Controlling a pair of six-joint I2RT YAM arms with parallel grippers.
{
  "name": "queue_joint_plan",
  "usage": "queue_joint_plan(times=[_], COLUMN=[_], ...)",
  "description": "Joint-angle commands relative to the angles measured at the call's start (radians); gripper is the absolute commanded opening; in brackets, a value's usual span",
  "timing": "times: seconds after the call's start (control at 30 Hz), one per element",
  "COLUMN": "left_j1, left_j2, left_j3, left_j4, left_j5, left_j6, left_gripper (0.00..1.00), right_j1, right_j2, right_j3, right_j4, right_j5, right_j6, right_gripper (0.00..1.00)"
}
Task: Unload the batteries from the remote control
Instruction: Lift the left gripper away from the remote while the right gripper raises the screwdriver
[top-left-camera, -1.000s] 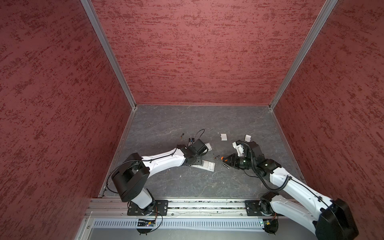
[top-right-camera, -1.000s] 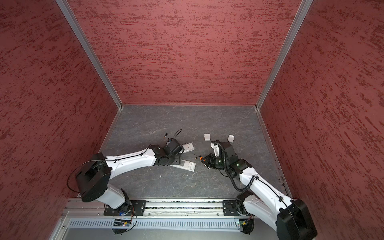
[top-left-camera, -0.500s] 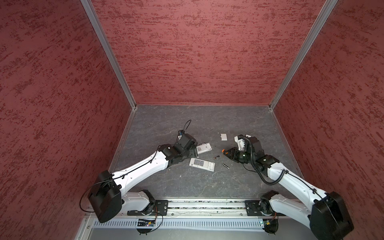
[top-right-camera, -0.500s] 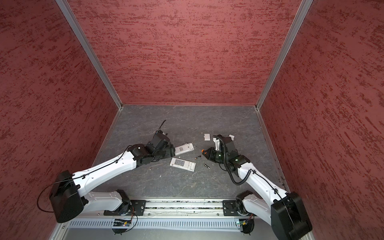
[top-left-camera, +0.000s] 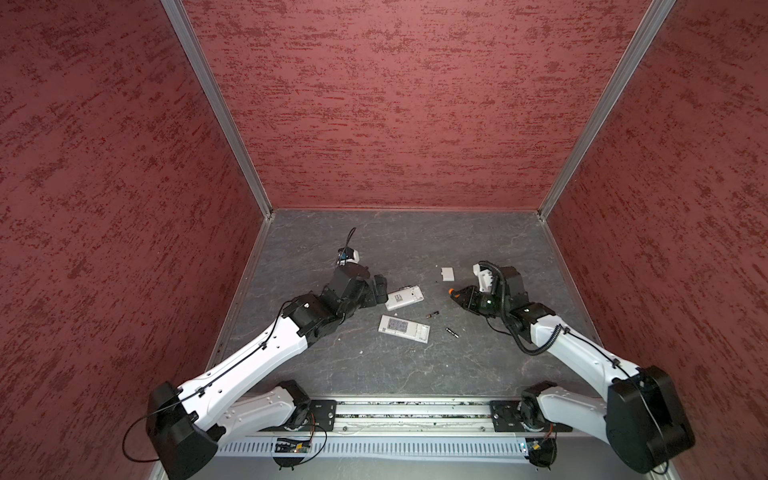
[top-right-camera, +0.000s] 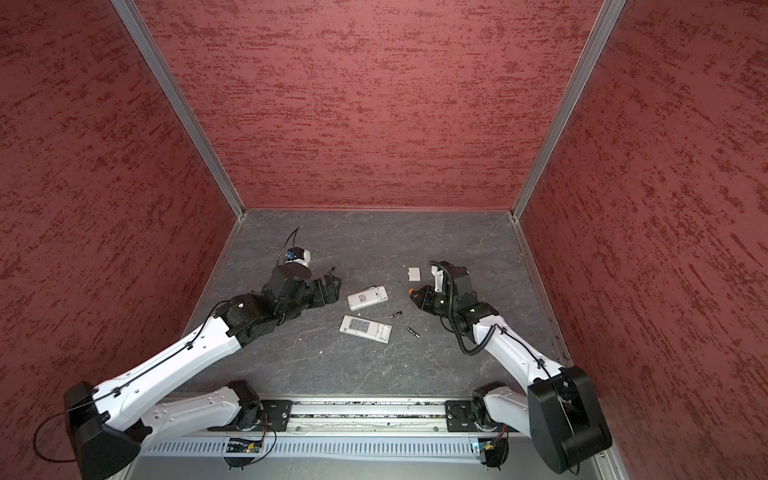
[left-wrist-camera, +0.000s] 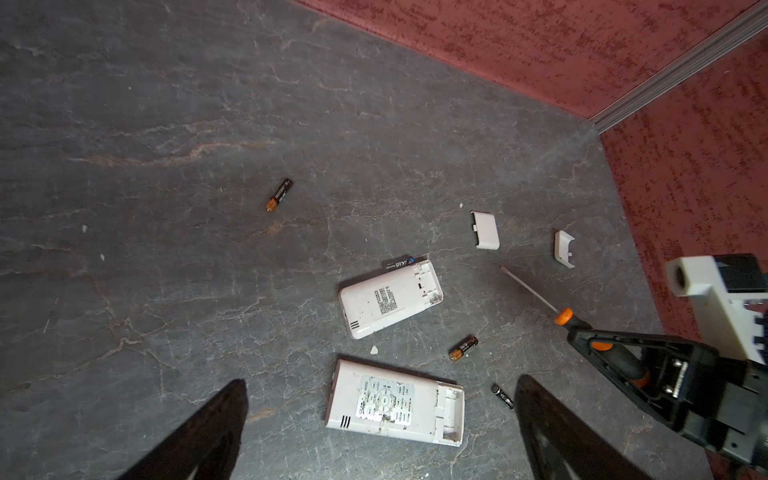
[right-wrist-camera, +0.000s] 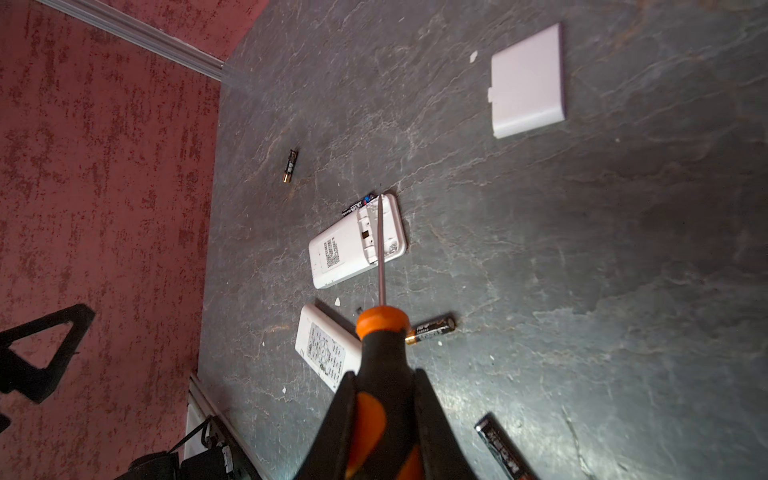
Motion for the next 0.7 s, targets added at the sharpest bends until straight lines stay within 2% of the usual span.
queue_joint_plan(times=[0.0,0.37,0.67], left_j1=[0.007,0.019,0.037], left_j2=[-0.05,-0.116,-0.126], left_j3=[-0.014,-0.05,-0.057], left_j4=[0.057,0.118,0.122], left_j5=[-0.063,-0.137,-0.169], left_j6=[0.055,0.139,0.14], left_gripper=[1.0,1.0,1.0], right_j1=[-0.022,-0.046,-0.051], right_j2=[0.042,0.249,0.383], right_j3=[0.055,0.134,0.17], right_j4=[0.067,0.139,0.185], right_j5=[-0.019,-0.089,-0.158], right_j6=[-0.039,-0.083,-0.115], right_gripper=[0.0,0.0,0.0])
